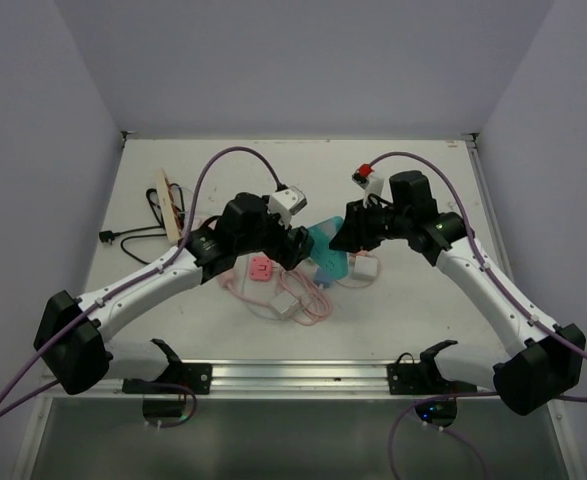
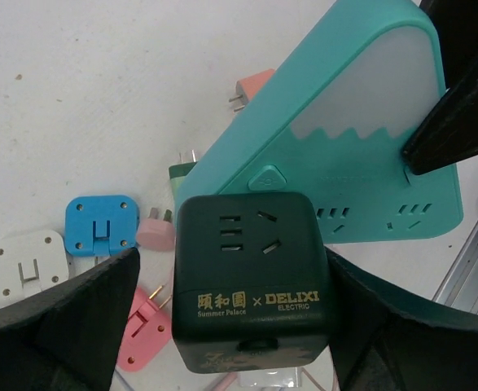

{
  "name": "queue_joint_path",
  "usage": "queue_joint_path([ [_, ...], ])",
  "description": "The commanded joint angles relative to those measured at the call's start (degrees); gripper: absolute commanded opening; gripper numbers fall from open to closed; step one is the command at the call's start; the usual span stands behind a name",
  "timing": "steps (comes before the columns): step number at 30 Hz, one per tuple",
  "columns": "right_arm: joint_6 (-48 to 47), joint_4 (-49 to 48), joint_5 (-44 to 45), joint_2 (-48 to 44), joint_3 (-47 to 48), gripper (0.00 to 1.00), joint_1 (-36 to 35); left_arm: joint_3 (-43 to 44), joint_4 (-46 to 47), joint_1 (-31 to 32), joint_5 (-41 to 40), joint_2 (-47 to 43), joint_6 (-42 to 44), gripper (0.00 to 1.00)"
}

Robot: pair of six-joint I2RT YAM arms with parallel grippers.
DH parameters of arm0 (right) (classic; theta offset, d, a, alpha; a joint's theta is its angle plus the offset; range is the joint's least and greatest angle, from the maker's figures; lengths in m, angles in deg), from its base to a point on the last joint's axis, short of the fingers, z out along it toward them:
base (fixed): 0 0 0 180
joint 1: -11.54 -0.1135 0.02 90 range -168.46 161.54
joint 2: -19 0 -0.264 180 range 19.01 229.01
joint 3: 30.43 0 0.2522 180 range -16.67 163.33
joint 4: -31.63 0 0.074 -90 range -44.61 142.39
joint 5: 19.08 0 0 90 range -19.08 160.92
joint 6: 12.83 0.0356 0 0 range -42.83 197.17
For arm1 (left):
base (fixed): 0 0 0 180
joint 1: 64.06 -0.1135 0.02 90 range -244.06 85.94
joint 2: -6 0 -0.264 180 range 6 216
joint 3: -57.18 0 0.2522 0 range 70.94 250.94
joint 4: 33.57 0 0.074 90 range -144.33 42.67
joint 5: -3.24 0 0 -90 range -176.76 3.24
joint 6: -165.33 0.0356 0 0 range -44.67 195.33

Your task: Pull the plug off the socket

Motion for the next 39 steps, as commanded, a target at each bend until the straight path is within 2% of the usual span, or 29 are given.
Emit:
queue_joint_path([
  [1,-0.4,-3.5,-2.9,-1.6,3.2,0.00,-0.6,3.0,0.2,-0.2,2.6,0.8,1.4,0.83],
  [3,-0.9,-3.0,-1.4,-1.0,3.1,0.00,-0.6,3.1,0.0,-0.2,2.8,0.8,1.5,0.71],
  [4,-1.3,-2.8,-0.5,-0.9,2.6,0.00,-0.6,3.0,-0.1,-0.1,2.7,0.4,1.5,0.49],
  [6,-1.5,-2.3,3.9,-0.2,1.9,0.00,-0.6,2.8,-0.1,-0.2,2.5,-0.3,1.6,0.30],
  [7,-1.5,-1.9,5.8,0.5,1.3,0.00,-0.6,2.6,-0.1,-0.2,1.5,-1.3,1.7,0.15],
  [9,-1.3,-0.1,12.2,1.9,0.7,0.00,-0.5,1.8,-0.2,-0.2,0.1,-2.5,1.9,0.00],
  [12,-0.2,1.6,22.8,3.1,-0.4,0.00,-0.2,0.5,-0.8,-0.4,-2.3,-5.2,2.0,0.00],
  [16,2.1,4.0,32.3,6.5,-1.6,0.00,1.7,-1.4,-2.0,-3.5,0.0,-8.8,0.6,0.00],
  [19,3.9,4.2,33.0,7.7,-2.6,0.00,4.8,-3.3,-2.6,-6.2,2.7,-11.1,-0.1,0.00],
  [24,4.8,3.1,31.6,9.3,-2.4,0.00,5.7,-5.9,-3.0,-8.3,4.3,-12.8,-0.3,0.00],
  [26,5.3,2.0,27.6,9.8,-1.5,0.00,5.7,-6.2,-3.1,-8.5,4.3,-12.0,-0.5,0.00],
  [29,5.9,-0.8,24.3,10.5,0.2,0.00,3.3,-4.8,-3.5,-8.6,5.3,-8.8,-1.3,0.00],
  [33,5.6,-2.5,26.0,12.9,3.1,0.00,-3.3,-1.5,-3.2,-8.4,7.9,-3.7,-2.6,0.00],
  [37,6.1,-3.6,28.0,14.4,4.1,0.00,-6.3,2.9,-4.9,-5.7,3.5,1.7,-2.9,0.00],
  [39,6.1,-3.6,28.8,14.8,3.8,0.00,-6.6,4.5,-5.2,-5.3,4.0,2.5,-3.2,0.00],
])
